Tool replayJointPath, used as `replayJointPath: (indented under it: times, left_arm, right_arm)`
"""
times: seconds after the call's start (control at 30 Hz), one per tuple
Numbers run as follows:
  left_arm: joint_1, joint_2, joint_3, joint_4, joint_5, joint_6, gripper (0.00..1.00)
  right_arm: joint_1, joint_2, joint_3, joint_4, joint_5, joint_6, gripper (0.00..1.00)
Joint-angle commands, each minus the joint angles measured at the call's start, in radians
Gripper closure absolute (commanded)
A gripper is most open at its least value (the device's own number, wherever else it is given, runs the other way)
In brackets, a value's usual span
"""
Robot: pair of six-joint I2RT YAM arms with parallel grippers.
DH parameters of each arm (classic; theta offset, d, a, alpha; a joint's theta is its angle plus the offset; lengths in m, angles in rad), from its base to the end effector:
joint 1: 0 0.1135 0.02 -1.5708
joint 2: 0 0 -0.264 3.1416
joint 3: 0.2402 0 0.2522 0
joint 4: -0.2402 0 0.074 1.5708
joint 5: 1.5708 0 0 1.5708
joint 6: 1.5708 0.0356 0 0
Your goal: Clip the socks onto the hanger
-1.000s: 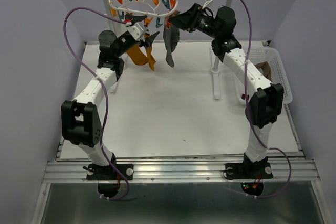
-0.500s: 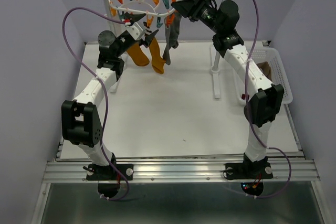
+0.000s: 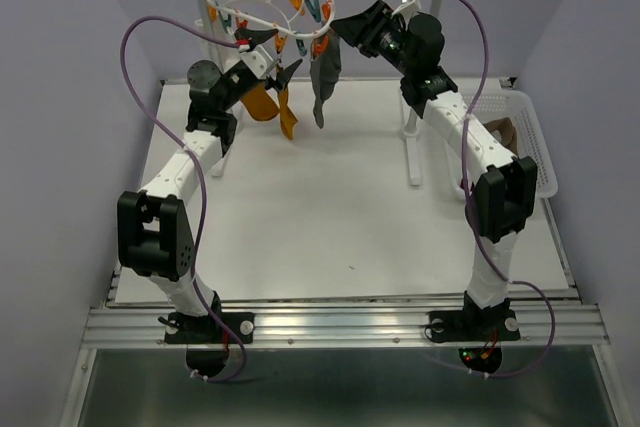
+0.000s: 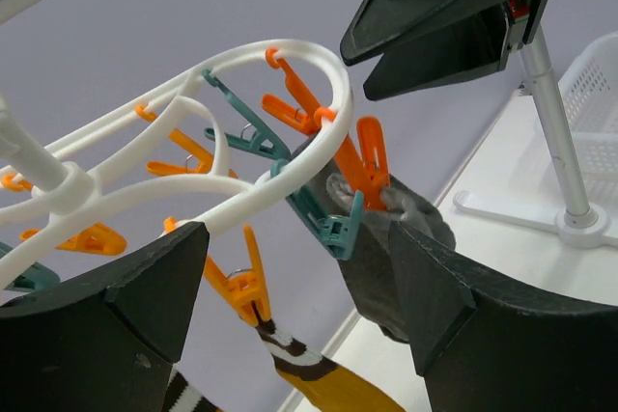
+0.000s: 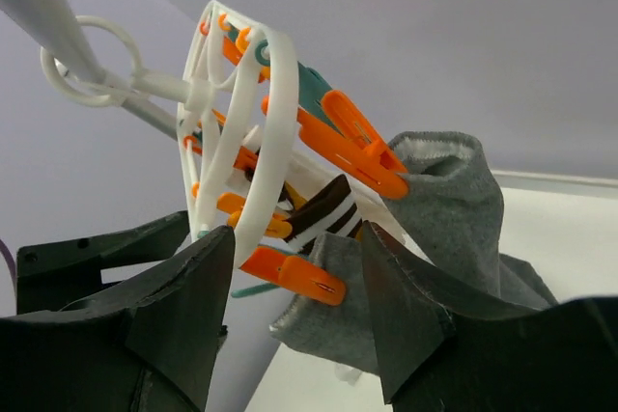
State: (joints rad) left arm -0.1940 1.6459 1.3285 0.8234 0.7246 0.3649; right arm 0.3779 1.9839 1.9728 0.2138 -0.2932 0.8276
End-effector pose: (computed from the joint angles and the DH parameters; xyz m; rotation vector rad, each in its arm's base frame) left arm 0.3676 -0.0963 0.4061 0.9044 0.7927 -0.2354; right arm 0.4400 0.1857 0.4343 0.0679 1.4839 1.1941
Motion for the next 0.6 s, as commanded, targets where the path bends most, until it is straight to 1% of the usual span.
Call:
replayJointPath:
  times: [0.0, 0.1, 0.2, 0.33, 0.4, 0.57]
  left_arm:
    - [0.005, -0.057, -0.008, 0.069, 0.001, 0.009, 0.13]
    - [0.007, -0.060, -0.011, 0.065, 0.009, 0.009, 0.13]
    - [0.007, -0.067, -0.022, 0.062, 0.010, 0.019, 0.13]
    - [0.007, -0.070, -0.022, 0.049, 0.010, 0.028, 0.13]
    - [0.007, -0.070, -0.022, 0.048, 0.012, 0.028, 0.13]
    - [0.005, -0.070, -0.023, 0.048, 0.016, 0.023, 0.13]
  right_arm:
    - [-0.008, -0.043, -0.006, 0.076, 0.016, -0.001, 0.40]
    - [-0.008, -0.034, 0.000, 0.119, -0.007, 0.014, 0.42]
    - [-0.008, -0.023, 0.004, 0.163, -0.037, 0.045, 0.42]
    - [0.001, -0.011, 0.026, 0.183, -0.064, 0.073, 0.43]
    - [0.001, -0.004, 0.038, 0.187, -0.076, 0.087, 0.45]
    - [0.010, 0.019, 0.067, 0.196, -0.116, 0.107, 0.47]
